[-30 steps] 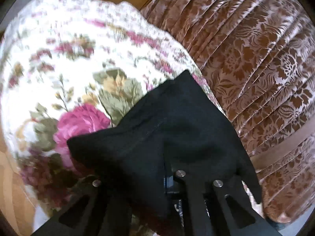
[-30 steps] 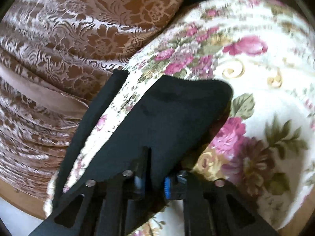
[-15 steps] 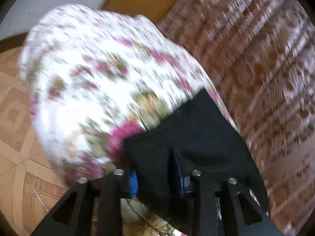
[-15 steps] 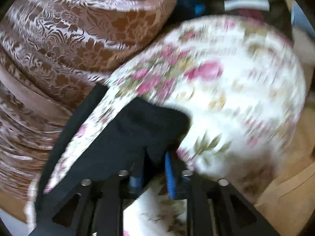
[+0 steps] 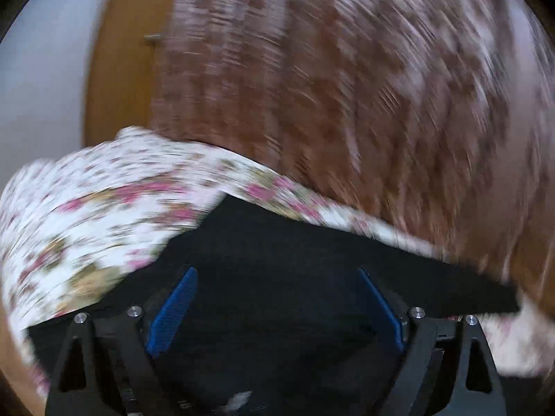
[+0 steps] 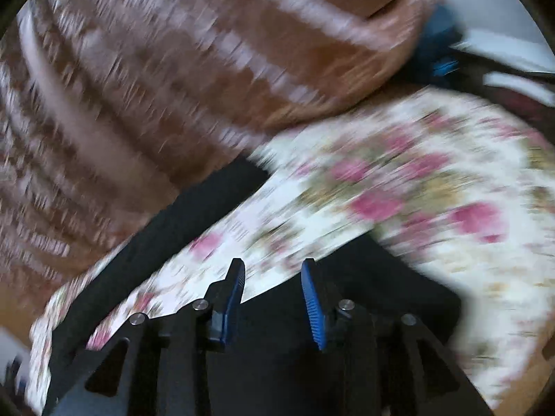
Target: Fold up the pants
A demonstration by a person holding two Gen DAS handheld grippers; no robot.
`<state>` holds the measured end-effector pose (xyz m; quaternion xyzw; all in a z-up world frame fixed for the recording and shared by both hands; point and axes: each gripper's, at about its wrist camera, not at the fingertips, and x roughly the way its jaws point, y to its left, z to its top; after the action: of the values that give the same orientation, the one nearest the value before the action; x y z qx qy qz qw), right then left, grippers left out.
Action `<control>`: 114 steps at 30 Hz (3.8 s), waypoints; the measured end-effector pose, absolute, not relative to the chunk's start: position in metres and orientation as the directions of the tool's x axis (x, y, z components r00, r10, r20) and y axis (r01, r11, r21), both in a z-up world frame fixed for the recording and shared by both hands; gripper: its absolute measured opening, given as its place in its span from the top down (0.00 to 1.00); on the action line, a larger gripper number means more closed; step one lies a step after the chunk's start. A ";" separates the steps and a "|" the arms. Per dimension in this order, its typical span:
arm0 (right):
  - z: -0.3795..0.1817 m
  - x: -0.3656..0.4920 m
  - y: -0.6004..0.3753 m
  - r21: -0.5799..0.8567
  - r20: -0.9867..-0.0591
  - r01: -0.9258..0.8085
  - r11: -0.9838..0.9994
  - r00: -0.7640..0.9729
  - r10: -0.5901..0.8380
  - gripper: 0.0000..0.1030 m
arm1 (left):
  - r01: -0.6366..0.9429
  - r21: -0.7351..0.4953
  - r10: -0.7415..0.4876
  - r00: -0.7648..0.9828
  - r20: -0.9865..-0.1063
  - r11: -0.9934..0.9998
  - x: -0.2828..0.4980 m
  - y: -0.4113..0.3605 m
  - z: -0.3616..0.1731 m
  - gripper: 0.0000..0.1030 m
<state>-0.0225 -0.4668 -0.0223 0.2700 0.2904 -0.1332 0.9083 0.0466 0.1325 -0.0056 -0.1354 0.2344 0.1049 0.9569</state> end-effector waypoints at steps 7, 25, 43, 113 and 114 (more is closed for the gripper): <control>-0.057 0.061 -0.430 0.413 -0.710 0.332 0.848 0.700 0.072 0.67 | -0.166 -0.220 0.000 0.799 -0.601 0.961 0.119 0.089 -0.048 0.11; -0.078 0.199 -0.482 0.482 -0.715 0.409 0.775 0.694 0.078 0.65 | -0.154 -0.305 -0.036 0.843 -0.537 0.940 0.099 0.096 -0.071 0.04; -0.080 0.236 -0.515 0.580 -0.669 0.486 0.654 0.742 0.042 0.88 | -0.136 -0.251 -0.022 0.842 -0.539 0.958 0.105 0.086 -0.076 0.04; -0.085 0.116 -0.416 0.146 -0.765 0.451 0.881 0.616 -0.189 0.34 | -0.272 -0.068 0.131 0.648 -0.750 0.960 0.301 0.269 -0.090 0.28; -0.085 0.117 -0.416 0.145 -0.765 0.451 0.881 0.616 -0.190 0.34 | -0.266 -0.056 0.137 0.653 -0.745 0.962 0.301 0.267 -0.090 0.29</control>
<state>0.1166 -0.4156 -0.0853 0.1636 0.3990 -0.1812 0.8838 0.3013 0.2668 -0.0902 -0.0801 0.4015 0.1113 0.9055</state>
